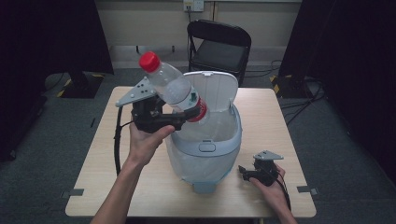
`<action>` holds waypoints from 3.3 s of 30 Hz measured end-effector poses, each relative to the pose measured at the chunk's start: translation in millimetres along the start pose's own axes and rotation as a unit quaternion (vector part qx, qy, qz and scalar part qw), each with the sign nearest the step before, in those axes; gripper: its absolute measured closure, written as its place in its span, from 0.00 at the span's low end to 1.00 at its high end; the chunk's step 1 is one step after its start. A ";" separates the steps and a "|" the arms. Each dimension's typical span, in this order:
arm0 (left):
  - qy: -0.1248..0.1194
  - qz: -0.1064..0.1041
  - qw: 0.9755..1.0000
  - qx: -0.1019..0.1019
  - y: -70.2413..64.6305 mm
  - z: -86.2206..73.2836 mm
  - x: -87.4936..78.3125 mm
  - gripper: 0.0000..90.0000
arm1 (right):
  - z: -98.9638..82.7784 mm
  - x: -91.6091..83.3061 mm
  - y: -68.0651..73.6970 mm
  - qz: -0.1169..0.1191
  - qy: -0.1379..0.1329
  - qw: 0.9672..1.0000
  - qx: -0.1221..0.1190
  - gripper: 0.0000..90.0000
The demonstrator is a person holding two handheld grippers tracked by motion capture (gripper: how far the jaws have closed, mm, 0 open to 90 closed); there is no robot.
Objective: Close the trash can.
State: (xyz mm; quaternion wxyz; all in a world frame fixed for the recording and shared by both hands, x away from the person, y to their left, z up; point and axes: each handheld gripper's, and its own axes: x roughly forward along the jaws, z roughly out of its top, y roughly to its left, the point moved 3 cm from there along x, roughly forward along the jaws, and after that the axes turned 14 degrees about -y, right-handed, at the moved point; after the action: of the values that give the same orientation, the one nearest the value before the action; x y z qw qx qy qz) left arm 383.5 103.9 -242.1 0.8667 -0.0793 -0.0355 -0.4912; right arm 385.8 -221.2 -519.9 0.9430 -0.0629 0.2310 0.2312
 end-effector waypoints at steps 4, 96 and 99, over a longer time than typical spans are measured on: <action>0.034 -0.013 0.999 -0.001 2.7 -12.5 14.2 0.30 | 0.0 -0.1 0.0 0.000 0.000 1.000 0.000 0.22; 0.100 -0.006 0.995 0.020 29.2 -36.6 5.8 0.32 | -0.1 0.1 0.6 0.002 0.002 1.000 -0.001 0.21; 0.115 -0.004 0.993 0.037 19.3 -47.5 7.6 0.29 | -0.1 0.1 0.7 0.002 0.002 1.000 -0.001 0.21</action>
State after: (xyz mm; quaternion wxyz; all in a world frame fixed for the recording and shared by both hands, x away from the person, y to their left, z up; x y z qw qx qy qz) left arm 403.1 99.0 -289.8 0.8656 0.0103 0.0461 -0.4986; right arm 385.6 -220.6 -520.0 0.9422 -0.0635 0.2325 0.2329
